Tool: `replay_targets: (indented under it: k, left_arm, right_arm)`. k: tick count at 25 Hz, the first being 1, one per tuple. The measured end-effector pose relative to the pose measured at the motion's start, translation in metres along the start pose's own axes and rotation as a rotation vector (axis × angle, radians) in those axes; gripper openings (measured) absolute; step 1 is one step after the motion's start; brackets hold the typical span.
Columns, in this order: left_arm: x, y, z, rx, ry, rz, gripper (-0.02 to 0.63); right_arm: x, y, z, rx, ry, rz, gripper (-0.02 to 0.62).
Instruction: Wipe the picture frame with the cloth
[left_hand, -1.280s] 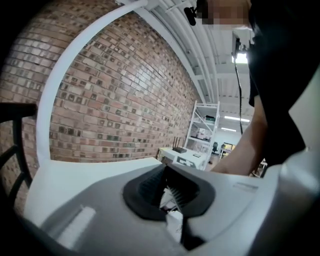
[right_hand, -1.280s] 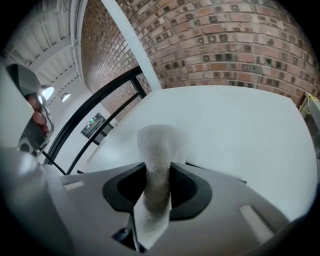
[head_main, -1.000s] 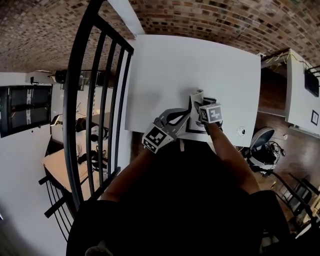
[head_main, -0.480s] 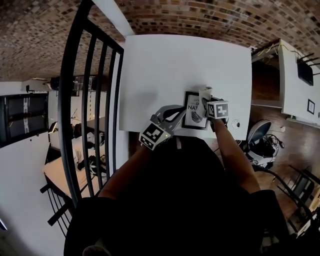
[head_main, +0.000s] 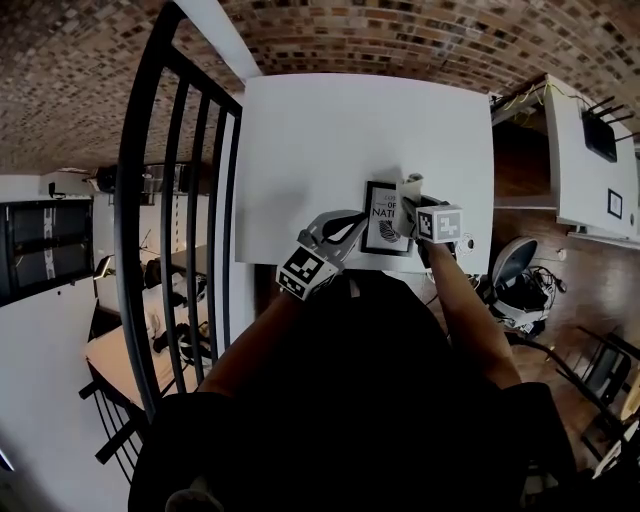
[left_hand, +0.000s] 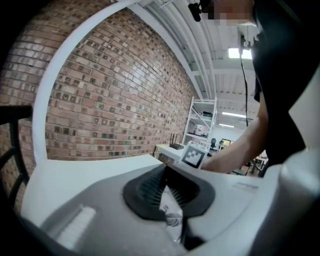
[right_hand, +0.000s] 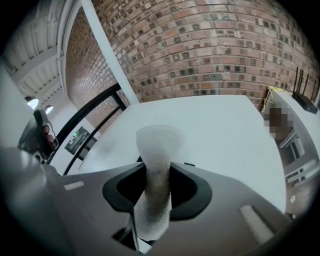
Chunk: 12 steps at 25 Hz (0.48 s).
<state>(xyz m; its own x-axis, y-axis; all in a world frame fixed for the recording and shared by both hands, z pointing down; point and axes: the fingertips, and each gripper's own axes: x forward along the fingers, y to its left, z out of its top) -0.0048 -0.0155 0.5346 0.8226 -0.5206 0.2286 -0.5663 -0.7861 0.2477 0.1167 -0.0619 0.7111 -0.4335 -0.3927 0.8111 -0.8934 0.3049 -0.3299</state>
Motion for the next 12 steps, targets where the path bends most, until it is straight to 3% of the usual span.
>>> replay_targets:
  k: [5, 8, 10, 12]
  left_arm:
    - [-0.006, -0.007, 0.0, 0.004, 0.006, -0.001, 0.002]
    - [-0.01, -0.01, -0.005, -0.001, 0.014, 0.001, 0.002]
    - [-0.012, -0.012, -0.008, -0.003, 0.019, -0.002, 0.002]
    - [-0.013, -0.013, -0.01, -0.003, 0.022, -0.008, 0.002]
  right_arm:
    - [0.009, 0.07, -0.015, -0.001, 0.023, 0.145, 0.121]
    - [-0.005, 0.114, -0.003, -0.028, 0.027, 0.204, 0.121]
    - [0.0, 0.123, -0.01, -0.023, 0.036, 0.228, 0.121]
    - [0.027, 0.11, -0.04, 0.037, 0.062, 0.249, 0.122]
